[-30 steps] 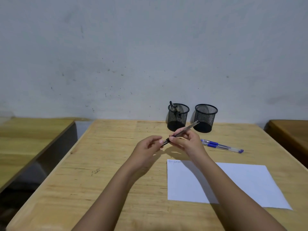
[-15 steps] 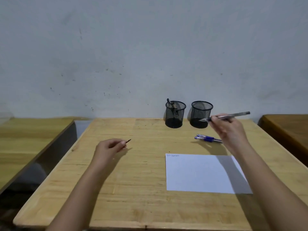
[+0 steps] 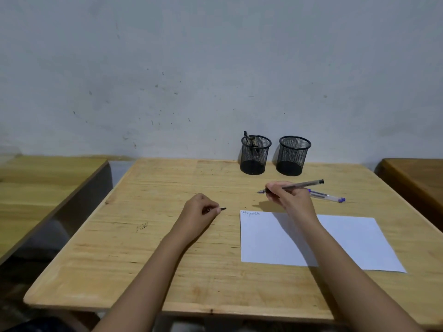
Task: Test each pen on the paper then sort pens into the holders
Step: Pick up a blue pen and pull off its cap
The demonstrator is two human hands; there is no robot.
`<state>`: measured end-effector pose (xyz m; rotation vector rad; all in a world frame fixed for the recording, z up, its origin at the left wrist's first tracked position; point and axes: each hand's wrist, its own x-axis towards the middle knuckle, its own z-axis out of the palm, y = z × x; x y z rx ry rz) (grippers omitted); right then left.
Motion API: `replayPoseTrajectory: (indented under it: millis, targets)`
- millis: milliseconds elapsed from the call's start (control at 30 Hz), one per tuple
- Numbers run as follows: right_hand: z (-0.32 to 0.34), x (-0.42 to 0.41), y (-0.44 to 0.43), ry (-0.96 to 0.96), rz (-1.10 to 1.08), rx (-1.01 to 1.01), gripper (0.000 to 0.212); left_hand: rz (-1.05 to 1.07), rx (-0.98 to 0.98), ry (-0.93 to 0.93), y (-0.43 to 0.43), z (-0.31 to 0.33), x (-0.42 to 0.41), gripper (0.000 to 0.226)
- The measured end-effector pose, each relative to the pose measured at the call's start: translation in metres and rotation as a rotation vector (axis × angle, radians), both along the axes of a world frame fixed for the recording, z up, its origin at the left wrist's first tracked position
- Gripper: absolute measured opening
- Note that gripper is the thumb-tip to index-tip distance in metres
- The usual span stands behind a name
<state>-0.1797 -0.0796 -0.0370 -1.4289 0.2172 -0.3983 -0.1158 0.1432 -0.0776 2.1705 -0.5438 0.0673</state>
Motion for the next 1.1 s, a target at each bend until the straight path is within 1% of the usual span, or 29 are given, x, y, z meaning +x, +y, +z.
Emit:
replayPoseTrajectory:
  millis: [100, 167, 233, 300, 333, 367, 433, 467, 533, 767, 1000, 1100]
  targets:
    - [-0.004, -0.001, 0.005, 0.021, 0.021, -0.013, 0.009, -0.007, 0.024, 0.014, -0.005, 0.001, 0.003, 0.022]
    - [-0.007, -0.001, 0.008, 0.02, 0.009, -0.037, 0.011, 0.068, -0.021, -0.008, -0.012, 0.003, 0.001, 0.031]
    - [-0.008, -0.001, 0.009, 0.026, -0.007, -0.087, 0.015, 0.124, -0.089, -0.047, -0.023, 0.009, -0.009, 0.032]
    - [-0.009, 0.0, 0.012, 0.045, -0.013, -0.083, 0.015, 0.023, -0.082, -0.049, -0.035, 0.013, -0.026, 0.034]
    - [-0.01, 0.0, 0.014, 0.051, -0.014, -0.06, 0.015, -0.053, -0.013, -0.042, -0.041, 0.013, -0.035, 0.038]
    - [-0.012, 0.0, 0.015, 0.048, -0.021, -0.041, 0.015, -0.127, 0.099, -0.041, -0.046, 0.01, -0.044, 0.046]
    - [-0.016, -0.002, 0.016, 0.048, -0.056, -0.058, 0.013, -0.234, 0.388, -0.058, -0.053, 0.0, -0.053, 0.063]
    - [-0.018, -0.002, 0.015, 0.056, -0.079, -0.085, 0.011, -0.252, 0.494, -0.067, -0.055, -0.004, -0.054, 0.067]
    - [-0.021, -0.002, 0.013, 0.079, -0.118, -0.123, 0.011, -0.265, 0.581, -0.065, -0.056, -0.009, -0.054, 0.07]
    - [-0.023, 0.003, 0.017, 0.19, -0.125, -0.183, 0.029, -0.273, 0.626, -0.072, -0.056, -0.011, -0.054, 0.069]
    - [-0.021, 0.005, 0.02, 0.212, -0.093, -0.13, 0.028, -0.276, 0.627, -0.068, -0.056, -0.007, -0.055, 0.069]
    - [-0.022, 0.007, 0.021, 0.205, -0.107, -0.165, 0.03, -0.276, 0.63, -0.065, -0.056, -0.007, -0.054, 0.068]
